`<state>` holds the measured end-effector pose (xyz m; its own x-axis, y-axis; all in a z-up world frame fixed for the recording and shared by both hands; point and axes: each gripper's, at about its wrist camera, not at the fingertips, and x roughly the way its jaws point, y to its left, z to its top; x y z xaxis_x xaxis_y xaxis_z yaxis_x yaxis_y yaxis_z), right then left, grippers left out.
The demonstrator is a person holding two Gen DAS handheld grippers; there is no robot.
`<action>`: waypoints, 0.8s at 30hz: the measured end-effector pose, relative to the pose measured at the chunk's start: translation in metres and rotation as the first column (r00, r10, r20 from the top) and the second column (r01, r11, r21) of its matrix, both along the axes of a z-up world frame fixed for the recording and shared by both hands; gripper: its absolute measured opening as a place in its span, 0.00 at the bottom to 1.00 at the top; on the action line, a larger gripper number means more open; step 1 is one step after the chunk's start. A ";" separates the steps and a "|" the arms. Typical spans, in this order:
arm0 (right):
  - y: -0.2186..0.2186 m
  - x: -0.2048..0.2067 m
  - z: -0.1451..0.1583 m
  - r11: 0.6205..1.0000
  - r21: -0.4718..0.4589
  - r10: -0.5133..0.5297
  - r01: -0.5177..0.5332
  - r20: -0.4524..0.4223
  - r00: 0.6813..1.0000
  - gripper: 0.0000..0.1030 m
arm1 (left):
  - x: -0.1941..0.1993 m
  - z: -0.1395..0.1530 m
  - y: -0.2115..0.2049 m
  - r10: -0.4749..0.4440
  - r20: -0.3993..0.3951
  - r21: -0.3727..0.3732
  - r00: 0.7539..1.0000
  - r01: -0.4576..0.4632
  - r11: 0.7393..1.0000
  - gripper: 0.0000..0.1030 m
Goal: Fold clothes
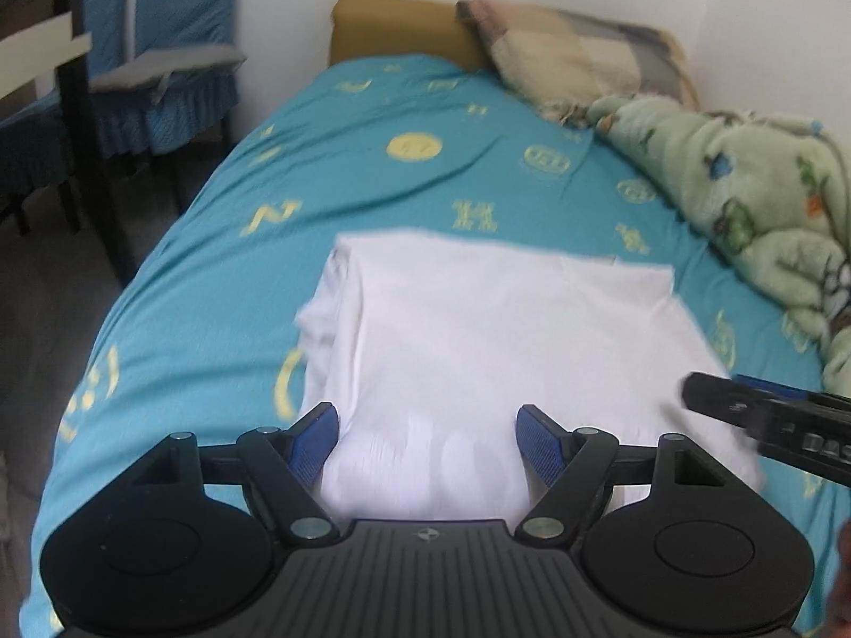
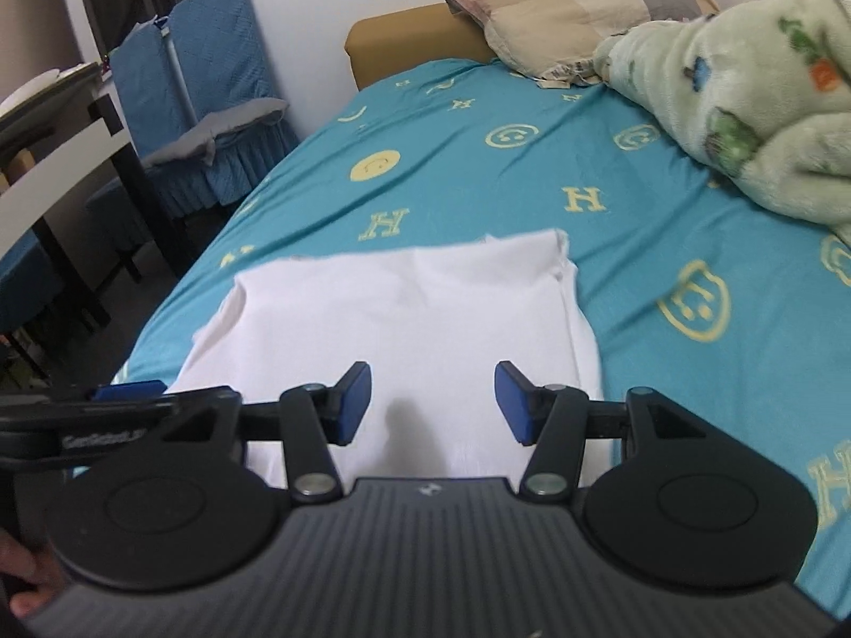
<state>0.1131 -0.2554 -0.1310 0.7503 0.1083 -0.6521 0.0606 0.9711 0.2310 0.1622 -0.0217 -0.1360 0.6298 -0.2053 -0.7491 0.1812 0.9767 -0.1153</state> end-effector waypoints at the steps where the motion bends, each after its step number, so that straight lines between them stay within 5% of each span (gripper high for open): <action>1: 0.001 -0.005 -0.003 1.000 -0.003 -0.008 0.008 -0.023 1.000 0.53 | -0.004 -0.002 0.000 0.006 -0.001 0.006 1.000 -0.006 1.000 0.74; 10: 0.000 -0.018 -0.023 0.999 0.007 -0.052 0.053 -0.097 0.994 0.52 | -0.046 0.024 0.020 0.052 0.047 -0.050 0.998 -0.050 0.998 0.74; 14: 0.000 -0.024 -0.022 0.997 0.015 -0.069 0.071 -0.099 0.993 0.52 | -0.067 0.044 0.037 0.078 0.041 -0.199 0.996 -0.069 0.978 0.78; 19: 0.002 -0.023 -0.023 0.997 0.009 -0.074 0.075 -0.102 0.992 0.52 | -0.073 0.022 0.054 0.078 -0.164 -0.412 0.983 -0.140 0.900 0.80; 24: 0.000 -0.023 -0.023 0.996 0.022 -0.079 0.081 -0.105 0.991 0.52 | -0.046 -0.027 0.068 0.159 -0.388 -0.523 0.908 -0.359 0.773 0.78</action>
